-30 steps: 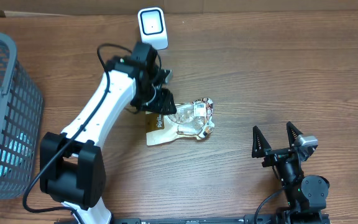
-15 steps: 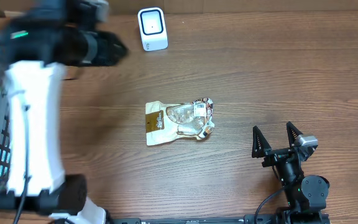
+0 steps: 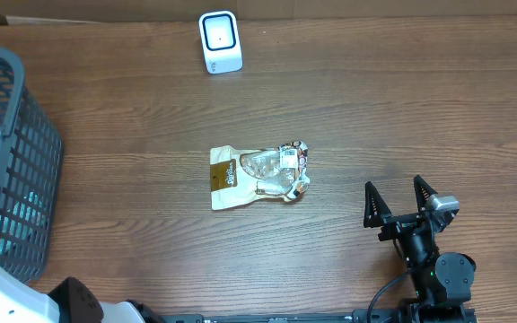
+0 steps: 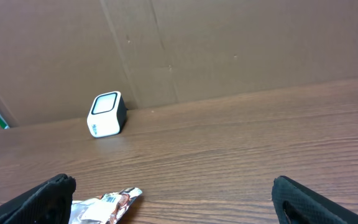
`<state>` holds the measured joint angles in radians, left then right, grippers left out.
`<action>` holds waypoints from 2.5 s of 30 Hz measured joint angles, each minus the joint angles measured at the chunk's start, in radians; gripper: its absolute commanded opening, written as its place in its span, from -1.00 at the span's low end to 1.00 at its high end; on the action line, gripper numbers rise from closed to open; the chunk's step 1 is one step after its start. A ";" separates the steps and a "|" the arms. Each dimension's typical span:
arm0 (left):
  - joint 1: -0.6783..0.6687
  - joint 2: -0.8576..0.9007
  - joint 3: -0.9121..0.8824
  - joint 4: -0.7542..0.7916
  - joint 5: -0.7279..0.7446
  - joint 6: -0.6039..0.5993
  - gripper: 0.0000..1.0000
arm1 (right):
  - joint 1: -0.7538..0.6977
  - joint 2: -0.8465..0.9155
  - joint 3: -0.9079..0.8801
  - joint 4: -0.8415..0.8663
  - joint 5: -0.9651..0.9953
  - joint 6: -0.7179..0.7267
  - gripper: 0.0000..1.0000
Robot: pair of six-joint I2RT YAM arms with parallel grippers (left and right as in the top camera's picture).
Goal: Scan the item barcode
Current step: 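Move the left gripper back into the basket and grasp the mint-green pack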
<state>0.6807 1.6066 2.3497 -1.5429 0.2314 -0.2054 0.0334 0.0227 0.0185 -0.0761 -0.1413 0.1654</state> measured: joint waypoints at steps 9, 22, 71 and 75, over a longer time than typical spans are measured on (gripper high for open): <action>0.107 0.025 -0.021 -0.006 -0.015 -0.053 0.68 | 0.000 0.000 0.000 0.000 0.000 0.000 1.00; 0.107 0.117 -0.031 -0.040 -0.171 -0.118 0.68 | 0.000 0.000 0.000 0.000 0.000 0.000 1.00; 0.145 0.116 -1.036 0.630 -0.406 -0.313 0.86 | 0.000 0.000 0.000 0.000 0.000 0.000 1.00; 0.149 0.098 -1.058 0.682 -0.409 -0.324 0.90 | 0.000 0.000 0.000 0.000 0.000 0.000 1.00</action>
<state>0.8299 1.7042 1.2915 -0.8604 -0.1780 -0.5293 0.0334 0.0227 0.0185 -0.0765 -0.1413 0.1650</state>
